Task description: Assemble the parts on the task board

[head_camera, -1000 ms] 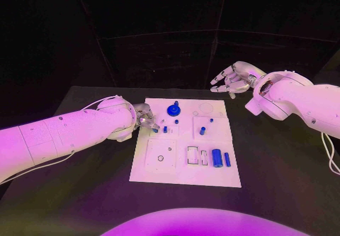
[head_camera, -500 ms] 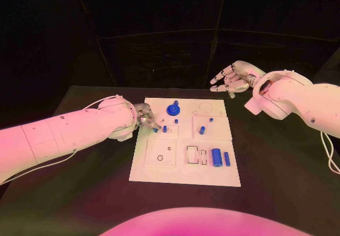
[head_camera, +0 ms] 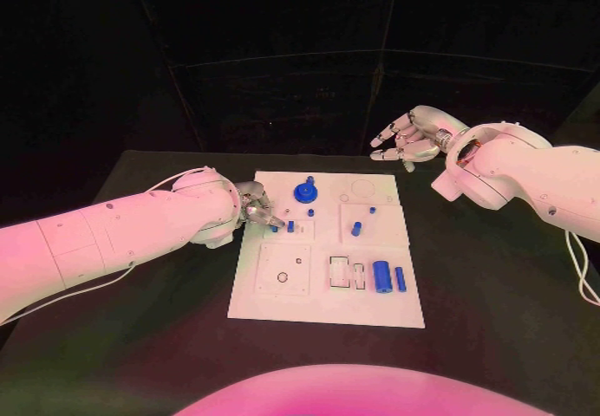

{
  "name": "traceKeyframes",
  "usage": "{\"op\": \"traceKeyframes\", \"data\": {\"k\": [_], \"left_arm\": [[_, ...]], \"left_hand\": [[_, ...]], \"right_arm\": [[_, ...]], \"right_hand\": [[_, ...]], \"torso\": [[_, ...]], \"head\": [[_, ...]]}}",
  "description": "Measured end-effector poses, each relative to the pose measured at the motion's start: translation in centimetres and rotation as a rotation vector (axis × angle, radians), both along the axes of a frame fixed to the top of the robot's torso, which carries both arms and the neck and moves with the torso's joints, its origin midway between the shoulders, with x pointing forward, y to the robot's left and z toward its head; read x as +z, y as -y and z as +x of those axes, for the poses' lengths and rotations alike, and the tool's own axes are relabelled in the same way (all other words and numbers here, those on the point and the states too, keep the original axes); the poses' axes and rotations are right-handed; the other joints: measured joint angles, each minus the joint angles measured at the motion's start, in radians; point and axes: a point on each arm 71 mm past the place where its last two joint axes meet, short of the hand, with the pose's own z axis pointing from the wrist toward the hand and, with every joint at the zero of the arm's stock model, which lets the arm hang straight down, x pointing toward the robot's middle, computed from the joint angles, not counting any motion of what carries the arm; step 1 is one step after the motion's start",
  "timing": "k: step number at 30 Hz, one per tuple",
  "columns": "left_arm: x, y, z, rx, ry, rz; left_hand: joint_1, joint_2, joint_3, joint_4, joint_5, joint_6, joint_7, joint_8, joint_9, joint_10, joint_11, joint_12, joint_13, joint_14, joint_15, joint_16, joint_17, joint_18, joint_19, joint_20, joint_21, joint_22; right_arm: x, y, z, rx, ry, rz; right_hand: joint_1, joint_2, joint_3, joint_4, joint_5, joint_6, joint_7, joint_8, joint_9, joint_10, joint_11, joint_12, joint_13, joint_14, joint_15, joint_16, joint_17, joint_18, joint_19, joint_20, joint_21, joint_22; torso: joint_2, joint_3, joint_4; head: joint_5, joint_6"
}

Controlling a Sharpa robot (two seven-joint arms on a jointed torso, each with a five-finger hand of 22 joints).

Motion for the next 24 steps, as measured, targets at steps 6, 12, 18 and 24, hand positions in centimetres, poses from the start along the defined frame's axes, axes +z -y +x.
{"op": "traceKeyframes", "data": {"k": [6,12,18,24], "left_arm": [[-0.03,-0.17,0.09,0.005,0.0,0.002],[-0.07,-0.42,0.14,0.014,0.003,0.003],[0.07,-0.78,0.23,0.041,0.028,-0.031],[0.49,-0.99,0.32,0.078,0.069,-0.104]], "left_hand": [[-0.017,-0.006,-0.046,0.014,0.0,0.003,0.002,0.005,0.004,0.0,0.0,0.0,0.001,0.0,0.0,0.0,0.0,0.0,0.0,0.0,0.0,0.003],[-0.043,-0.014,-0.155,0.053,-0.006,0.004,0.004,0.005,0.008,0.0,0.0,0.0,0.001,0.0,0.0,0.0,0.0,0.0,0.0,0.0,0.0,0.004],[-0.058,-0.005,-0.246,0.1,-0.009,-0.005,0.01,0.005,0.008,-0.012,0.005,-0.012,-0.023,0.0,0.0,0.0,0.0,0.0,0.0,0.0,-0.018,-0.018],[-0.043,0.025,-0.302,0.14,-0.009,-0.039,0.02,-0.009,0.007,-0.051,0.015,-0.047,-0.074,0.0,0.0,0.0,0.0,0.0,-0.003,-0.003,-0.039,-0.041]], "right_arm": [[0.0,0.0,0.0,0.0,0.0,0.0],[0.0,0.0,0.0,0.0,0.0,0.0],[0.0,0.01,0.0,0.0,0.0,0.0],[0.0,0.01,0.01,0.0,0.0,0.0]], "right_hand": [[0.0,0.0,0.0,0.0,0.0,0.0,0.0,0.0,0.0,0.0,0.0,0.0,0.0,0.0,0.0,0.0,0.0,0.0,0.0,0.0,0.0,0.0],[0.0,0.0,0.0,0.0,0.0,0.0,0.0,0.0,0.0,0.0,0.0,0.0,0.0,0.0,0.0,0.0,0.0,0.0,0.0,0.0,0.0,0.0],[0.0,0.0,0.0,0.0,0.0,0.0,0.0,0.0,0.0,0.0,0.0,0.0,0.0,0.0,0.0,0.0,0.0,0.0,0.0,0.0,0.0,0.0],[0.0,0.0,0.0,0.0,0.0,0.0,0.0,0.0,0.0,0.0,0.0,0.0,0.0,0.0,0.0,0.0,0.0,0.0,0.0,0.0,0.0,0.0]], "torso": [[0.0,0.0,0.0002],[-0.001,-0.0004,0.0002],[-0.001,-0.0005,0.0007],[-0.001,-0.0006,0.0009]], "head": [[0.0,0.0],[0.0,0.0],[-0.001,0.002],[-0.001,0.003]]}}
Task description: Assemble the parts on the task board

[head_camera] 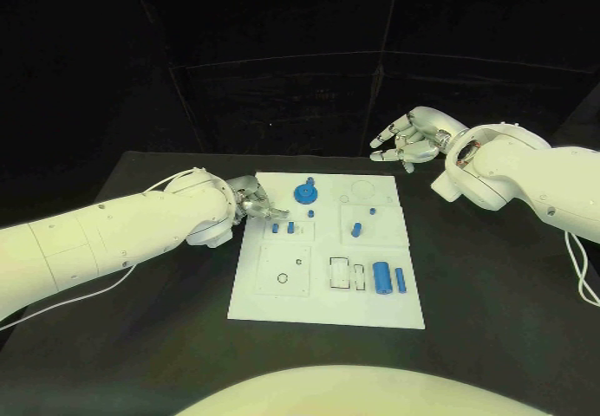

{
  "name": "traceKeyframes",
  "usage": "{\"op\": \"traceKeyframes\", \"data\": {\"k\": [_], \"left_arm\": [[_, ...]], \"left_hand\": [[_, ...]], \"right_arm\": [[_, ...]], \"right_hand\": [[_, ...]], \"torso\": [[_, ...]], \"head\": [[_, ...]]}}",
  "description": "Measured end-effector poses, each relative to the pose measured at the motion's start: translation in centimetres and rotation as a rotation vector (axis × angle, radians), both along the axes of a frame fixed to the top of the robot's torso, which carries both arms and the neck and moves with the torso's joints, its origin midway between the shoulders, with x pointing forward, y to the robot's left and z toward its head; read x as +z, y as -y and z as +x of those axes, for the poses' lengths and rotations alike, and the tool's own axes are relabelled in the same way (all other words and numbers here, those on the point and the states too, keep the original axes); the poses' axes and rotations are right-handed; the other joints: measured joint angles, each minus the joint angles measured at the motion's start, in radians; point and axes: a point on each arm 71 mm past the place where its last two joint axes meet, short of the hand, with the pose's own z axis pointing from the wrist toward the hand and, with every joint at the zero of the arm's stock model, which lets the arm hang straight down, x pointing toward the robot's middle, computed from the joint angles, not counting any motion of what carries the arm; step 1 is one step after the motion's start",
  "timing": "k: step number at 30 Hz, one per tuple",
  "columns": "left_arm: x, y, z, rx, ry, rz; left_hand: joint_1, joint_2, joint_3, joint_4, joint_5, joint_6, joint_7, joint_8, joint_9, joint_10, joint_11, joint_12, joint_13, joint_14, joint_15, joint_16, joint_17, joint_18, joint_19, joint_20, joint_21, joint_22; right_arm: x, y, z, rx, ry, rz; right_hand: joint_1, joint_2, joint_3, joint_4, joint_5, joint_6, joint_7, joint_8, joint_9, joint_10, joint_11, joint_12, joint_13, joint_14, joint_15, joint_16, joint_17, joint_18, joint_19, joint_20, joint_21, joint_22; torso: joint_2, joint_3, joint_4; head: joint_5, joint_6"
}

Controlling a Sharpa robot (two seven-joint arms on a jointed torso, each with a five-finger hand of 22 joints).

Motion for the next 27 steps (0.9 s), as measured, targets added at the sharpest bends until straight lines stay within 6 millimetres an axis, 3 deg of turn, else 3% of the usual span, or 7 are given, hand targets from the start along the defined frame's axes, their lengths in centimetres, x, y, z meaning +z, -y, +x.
{"op": "traceKeyframes", "data": {"k": [5,10,13,17,20,23,27], "left_arm": [[0.4,-0.2,0.1,0.028,0.034,-0.071],[0.7,-0.2,0.3,0.037,0.072,-0.171],[0.9,0.0,0.5,0.024,0.094,-0.224],[1.3,1.1,0.8,-0.031,0.138,-0.296],[1.6,2.3,1.2,-0.097,0.186,-0.335],[1.9,3.3,1.6,-0.169,0.241,-0.344],[2.3,4.5,1.9,-0.26,0.303,-0.315]], "left_hand": [[0.029,0.019,-0.046,0.016,0.0,-0.037,0.015,-0.022,-0.017,-0.045,0.013,-0.046,-0.065,-0.003,0.008,-0.007,0.0,0.0,-0.016,0.01,-0.043,-0.041],[0.107,0.028,-0.078,0.005,0.0,-0.11,0.049,-0.063,-0.053,-0.172,0.042,-0.151,-0.212,-0.003,0.036,-0.044,0.0,0.019,-0.069,0.029,-0.153,-0.155],[0.209,0.044,-0.055,-0.042,0.0,-0.152,0.08,-0.091,-0.085,-0.278,0.071,-0.204,-0.248,-0.007,0.064,-0.133,-0.012,0.061,-0.165,0.048,-0.332,-0.335],[0.375,0.063,0.023,-0.131,0.0,-0.181,0.118,-0.151,-0.152,-0.435,0.113,-0.333,-0.333,-0.171,0.103,-0.335,-0.264,0.078,-0.3,0.078,-0.518,-0.49],[0.44,0.046,0.091,-0.178,0.0,-0.156,0.137,-0.206,-0.217,-0.473,0.134,-0.44,-0.425,-0.278,0.119,-0.436,-0.397,0.079,-0.346,0.098,-0.555,-0.509],[0.449,0.002,0.16,-0.215,0.0,-0.094,0.136,-0.27,-0.297,-0.434,0.139,-0.547,-0.541,-0.313,0.125,-0.48,-0.483,0.09,-0.354,0.106,-0.558,-0.508],[0.416,-0.035,0.203,-0.237,0.0,-0.053,0.126,-0.325,-0.364,-0.405,0.137,-0.627,-0.631,-0.236,0.123,-0.425,-0.45,0.095,-0.319,0.109,-0.537,-0.497]], "right_arm": [[0.0,0.0,0.0,0.0,0.0,0.0],[0.0,0.0,0.0,0.0,0.0,0.0],[0.0,0.0,0.0,0.0,0.0,0.0],[0.0,0.0,0.0,-0.001,0.0,0.0],[0.0,0.0,0.0,-0.001,0.0,0.0],[0.0,0.0,0.1,0.0,0.0,0.0],[0.0,-0.1,0.1,0.001,0.0,0.0]], "right_hand": [[0.0,0.0,0.0,0.0,0.0,0.0,0.0,0.0,0.0,0.0,0.0,0.0,0.0,0.0,0.0,0.0,0.0,0.0,0.0,0.0,0.0,0.0],[0.0,0.0,0.0,0.0,0.0,0.0,0.0,0.0,0.0,0.0,0.0,0.0,-0.002,0.0,0.0,0.0,0.0,0.0,0.0,0.0,0.0,-0.001],[0.0,0.0,0.0,0.0,0.0,0.0,0.0,0.0,0.0,0.0,0.0,0.0,-0.002,0.0,0.0,0.0,0.0,0.0,0.0,0.0,0.0,-0.001],[0.0,0.0,0.0,0.0,0.0,0.0,0.0,0.0,0.0,0.0,0.0,0.0,-0.002,0.0,0.0,0.0,0.0,0.0,0.0,0.0,0.0,-0.001],[0.0,0.0,0.0,0.0,0.0,0.0,0.0,0.0,0.0,0.0,0.0,0.0,-0.002,0.0,0.0,0.0,0.0,0.0,0.0,0.0,0.0,-0.001],[0.0,0.0,0.0,0.0,0.0,0.0,0.0,0.0,0.0,0.0,0.0,0.0,-0.002,0.0,0.0,0.0,0.0,0.0,0.0,0.0,0.0,-0.001],[0.0,0.0,0.0,0.0,0.0,0.0,0.0,0.0,0.0,0.0,0.0,0.0,-0.002,0.0,0.0,0.0,0.0,0.0,0.0,0.0,0.0,-0.001]], "torso": [[0.0,0.0001,0.0],[0.0,0.0006,0.0],[0.0,0.0009,0.0],[0.0,0.0012,0.0],[0.001,0.0011,-0.0001],[0.001,0.0007,-0.0007],[0.001,0.0012,-0.0018]], "head": [[-0.001,0.0],[-0.002,0.002],[-0.003,0.003],[-0.005,0.007],[-0.008,0.012],[-0.01,0.016],[-0.012,0.02]]}}
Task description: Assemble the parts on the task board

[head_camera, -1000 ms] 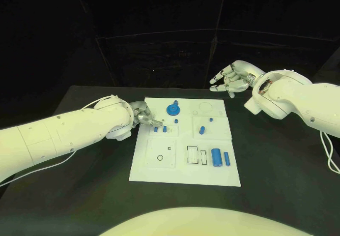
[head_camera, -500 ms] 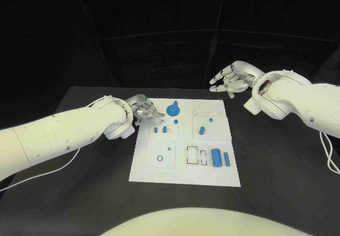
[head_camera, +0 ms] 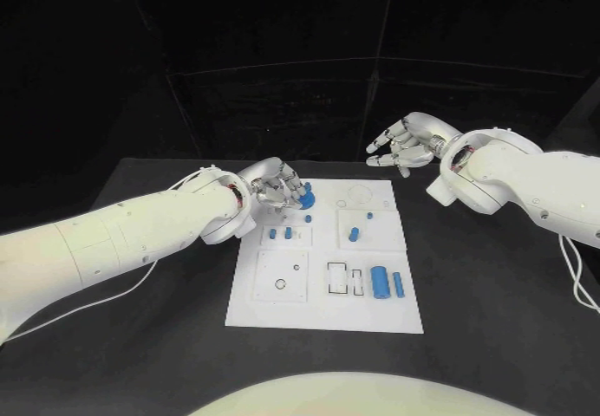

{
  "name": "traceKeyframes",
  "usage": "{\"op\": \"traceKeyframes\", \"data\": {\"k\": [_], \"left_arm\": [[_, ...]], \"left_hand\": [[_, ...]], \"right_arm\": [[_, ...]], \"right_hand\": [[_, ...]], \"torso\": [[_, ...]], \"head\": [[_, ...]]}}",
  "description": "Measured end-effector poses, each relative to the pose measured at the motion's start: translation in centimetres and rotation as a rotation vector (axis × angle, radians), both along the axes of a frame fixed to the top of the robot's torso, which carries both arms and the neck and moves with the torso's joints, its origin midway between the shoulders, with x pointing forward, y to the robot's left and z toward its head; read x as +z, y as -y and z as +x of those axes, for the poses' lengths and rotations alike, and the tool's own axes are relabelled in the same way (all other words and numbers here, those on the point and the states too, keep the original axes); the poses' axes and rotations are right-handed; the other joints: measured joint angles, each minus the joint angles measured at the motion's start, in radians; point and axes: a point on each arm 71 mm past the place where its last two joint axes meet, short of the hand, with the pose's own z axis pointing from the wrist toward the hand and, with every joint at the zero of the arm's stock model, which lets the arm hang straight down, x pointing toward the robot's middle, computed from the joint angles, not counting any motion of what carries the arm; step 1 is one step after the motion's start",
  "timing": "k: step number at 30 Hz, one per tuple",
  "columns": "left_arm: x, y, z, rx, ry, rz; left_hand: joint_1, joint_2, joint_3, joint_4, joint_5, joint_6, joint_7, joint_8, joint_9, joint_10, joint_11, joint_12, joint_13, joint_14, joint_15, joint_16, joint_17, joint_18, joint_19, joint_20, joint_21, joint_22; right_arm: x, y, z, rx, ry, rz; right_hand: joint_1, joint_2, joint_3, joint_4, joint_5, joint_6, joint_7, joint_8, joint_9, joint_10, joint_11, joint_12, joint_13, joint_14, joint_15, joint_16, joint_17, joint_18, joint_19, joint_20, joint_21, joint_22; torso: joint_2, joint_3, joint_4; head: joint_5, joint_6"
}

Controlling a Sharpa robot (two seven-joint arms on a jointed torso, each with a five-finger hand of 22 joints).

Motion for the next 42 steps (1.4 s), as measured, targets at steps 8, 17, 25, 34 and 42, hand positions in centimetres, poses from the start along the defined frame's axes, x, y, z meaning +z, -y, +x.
{"op": "traceKeyframes", "data": {"k": [8,17,25,34,42], "left_arm": [[-0.2,2.3,0.2,-0.099,0.089,0.135],[-0.7,3.7,0.5,-0.131,0.098,0.249],[-1.3,4.4,0.7,-0.149,0.082,0.314],[-1.8,4.7,0.9,-0.158,0.066,0.364],[-2.1,4.9,1.0,-0.157,0.053,0.397]], "left_hand": [[-0.067,-0.036,-0.045,0.018,0.0,0.037,-0.004,-0.057,-0.073,0.027,-0.005,-0.047,-0.084,0.179,-0.008,0.186,0.211,0.0,0.138,-0.004,0.093,0.064],[-0.065,-0.026,-0.068,0.016,0.0,0.06,-0.008,-0.07,-0.097,0.038,-0.01,-0.058,-0.112,0.206,-0.014,0.213,0.24,0.0,0.185,-0.012,0.154,0.123],[-0.061,-0.014,-0.073,0.016,0.0,0.084,-0.013,-0.081,-0.112,0.06,-0.012,-0.064,-0.13,0.216,-0.018,0.219,0.242,-0.012,0.208,-0.016,0.177,0.148],[-0.051,0.004,-0.068,0.011,0.0,0.107,-0.019,-0.088,-0.124,0.09,-0.018,-0.076,-0.148,0.223,-0.024,0.223,0.242,-0.012,0.232,-0.019,0.213,0.186],[-0.043,0.012,-0.042,0.002,0.0,0.119,-0.02,-0.1,-0.136,0.103,-0.017,-0.092,-0.165,0.223,-0.024,0.223,0.24,-0.026,0.235,-0.022,0.214,0.192]], "right_arm": [[0.0,-0.1,0.0,0.002,0.0,0.001],[0.0,-0.3,0.0,0.005,0.0,0.001],[0.0,-0.4,0.1,0.006,0.0,0.002],[0.0,-0.6,0.1,0.009,0.0,0.002],[0.0,-0.6,0.1,0.01,0.001,0.003]], "right_hand": [[0.0,0.0,0.0,0.0,0.0,0.0,0.0,0.0,0.0,0.0,0.0,0.0,0.0,0.0,0.0,0.0,0.0,0.0,0.0,0.0,0.0,0.0],[0.0,0.0,0.0,0.0,0.0,0.0,0.0,0.0,0.0,0.0,0.0,0.0,0.0,0.0,0.0,0.0,0.0,0.0,0.0,0.0,0.0,0.0],[0.0,0.0,0.003,0.003,0.005,-0.004,0.004,0.0,0.0,0.0,0.0,0.0,0.0,0.0,0.0,0.0,0.0,0.0,0.0,0.0,0.0,0.0],[0.0,0.0,0.003,0.003,0.005,-0.004,0.004,0.0,0.0,0.0,0.0,0.0,0.0,0.0,0.0,0.0,0.0,0.0,0.0,0.0,0.0,0.0],[0.0,0.0,0.003,0.003,0.005,-0.004,0.004,0.0,0.0,0.0,0.0,0.0,0.0,0.0,0.0,0.0,0.0,0.0,0.0,0.0,0.0,0.0]], "torso": [[0.001,-0.0003,-0.0002],[0.001,-0.0006,-0.0002],[0.001,-0.0012,0.0002],[0.0,-0.0012,0.0009],[0.0,-0.0011,0.0009]], "head": [[-0.003,0.004],[-0.004,0.002],[-0.007,0.0],[-0.008,-0.002],[-0.009,-0.003]]}}
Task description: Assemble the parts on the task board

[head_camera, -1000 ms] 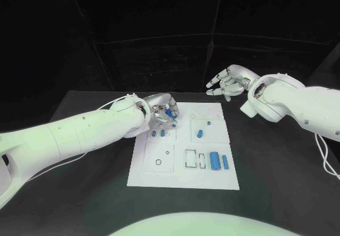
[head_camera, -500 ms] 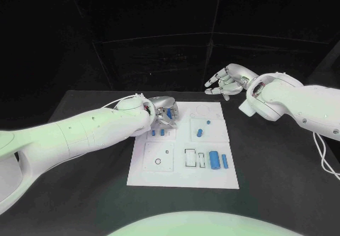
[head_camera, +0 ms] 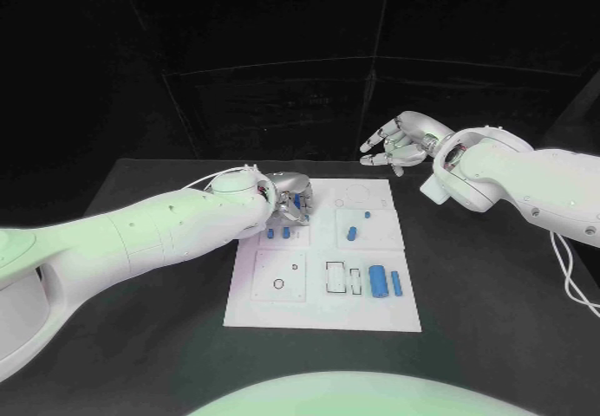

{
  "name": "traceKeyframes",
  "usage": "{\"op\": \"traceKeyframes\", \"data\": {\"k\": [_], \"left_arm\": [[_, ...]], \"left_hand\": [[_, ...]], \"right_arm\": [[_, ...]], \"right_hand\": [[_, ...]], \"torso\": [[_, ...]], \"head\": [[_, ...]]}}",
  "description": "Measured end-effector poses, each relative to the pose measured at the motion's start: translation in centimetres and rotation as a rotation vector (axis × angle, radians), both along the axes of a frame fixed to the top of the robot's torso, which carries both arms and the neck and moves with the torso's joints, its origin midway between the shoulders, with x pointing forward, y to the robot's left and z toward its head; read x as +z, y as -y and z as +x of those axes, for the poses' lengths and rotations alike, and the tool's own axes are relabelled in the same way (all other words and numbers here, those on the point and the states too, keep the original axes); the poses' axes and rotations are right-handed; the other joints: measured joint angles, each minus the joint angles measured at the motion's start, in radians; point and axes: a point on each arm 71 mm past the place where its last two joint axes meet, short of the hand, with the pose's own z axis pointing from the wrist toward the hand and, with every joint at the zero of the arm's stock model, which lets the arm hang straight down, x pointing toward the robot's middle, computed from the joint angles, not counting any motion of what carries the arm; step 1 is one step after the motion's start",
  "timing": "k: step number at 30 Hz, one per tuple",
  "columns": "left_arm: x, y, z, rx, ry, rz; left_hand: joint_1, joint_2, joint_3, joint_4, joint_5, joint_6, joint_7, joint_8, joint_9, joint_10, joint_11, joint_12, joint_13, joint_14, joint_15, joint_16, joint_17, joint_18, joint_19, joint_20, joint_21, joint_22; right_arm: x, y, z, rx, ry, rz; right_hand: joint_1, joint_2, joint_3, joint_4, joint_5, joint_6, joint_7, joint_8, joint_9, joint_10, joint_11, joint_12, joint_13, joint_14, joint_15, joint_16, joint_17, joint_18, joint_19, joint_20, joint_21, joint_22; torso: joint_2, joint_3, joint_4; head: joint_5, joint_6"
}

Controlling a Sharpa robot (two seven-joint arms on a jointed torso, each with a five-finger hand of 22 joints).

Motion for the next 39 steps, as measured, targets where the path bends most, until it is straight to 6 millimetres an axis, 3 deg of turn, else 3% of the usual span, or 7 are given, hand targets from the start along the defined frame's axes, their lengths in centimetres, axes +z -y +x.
{"op": "traceKeyframes", "data": {"k": [12,28,31,39], "left_arm": [[-0.1,0.0,0.2,0.007,-0.006,0.021],[-0.4,-0.3,0.3,0.004,0.01,0.01],[-0.4,-0.5,0.1,0.001,0.024,-0.01],[0.6,-1.1,-0.5,-0.005,0.063,-0.086]], "left_hand": [[0.002,0.014,0.04,-0.004,0.0,0.024,0.001,-0.009,-0.012,0.03,-0.002,-0.015,-0.013,0.004,-0.004,0.004,-0.005,0.0,0.007,0.0,0.002,0.005],[0.011,0.037,0.117,-0.026,-0.001,0.096,-0.013,-0.008,-0.016,0.127,-0.029,-0.031,-0.007,0.007,-0.015,0.008,-0.011,0.0,0.033,-0.019,0.054,0.063],[0.011,0.036,0.12,-0.029,-0.001,0.099,-0.013,-0.008,-0.016,0.131,-0.028,-0.035,-0.008,0.007,-0.015,0.008,-0.012,-0.015,0.033,-0.019,0.062,0.072],[0.011,0.036,0.128,-0.031,-0.001,0.099,-0.013,-0.009,-0.016,0.134,-0.024,-0.04,-0.008,0.007,-0.015,0.008,-0.013,-0.015,0.037,-0.023,0.067,0.08]], "right_arm": [[0.0,-0.1,0.0,0.002,0.0,0.0],[0.0,-0.3,0.0,0.005,0.001,0.001],[0.0,-0.3,0.1,0.005,0.001,0.002],[0.0,-0.1,0.0,0.003,0.001,0.001]], "right_hand": [[0.0,0.0,0.0,0.0,0.0,0.0,0.0,0.0,0.0,0.0,0.0,0.0,0.0,0.0,0.0,0.0,0.0,0.0,0.0,0.0,0.0,0.0],[0.0,0.0,0.0,0.0,0.0,0.0,0.0,0.0,0.0,0.0,0.0,0.0,0.0,0.0,0.0,0.0,0.0,0.0,0.0,0.0,0.0,0.0],[0.0,0.0,0.0,0.0,0.0,0.0,0.0,0.0,0.0,0.0,0.0,0.0,0.0,0.0,0.0,0.0,0.0,0.0,0.0,0.0,0.0,0.0],[0.0,0.0,0.0,0.0,0.0,0.0,0.0,0.0,0.0,0.0,0.0,0.0,0.0,0.0,0.0,0.0,0.0,0.0,0.0,0.0,0.0,0.0]], "torso": [[0.0,0.0001,0.0001],[-0.001,-0.0002,0.0017],[-0.001,-0.0007,0.0018],[-0.001,-0.0008,0.002]], "head": [[-0.003,-0.004],[-0.004,-0.005],[-0.004,-0.004],[-0.004,0.0]]}}
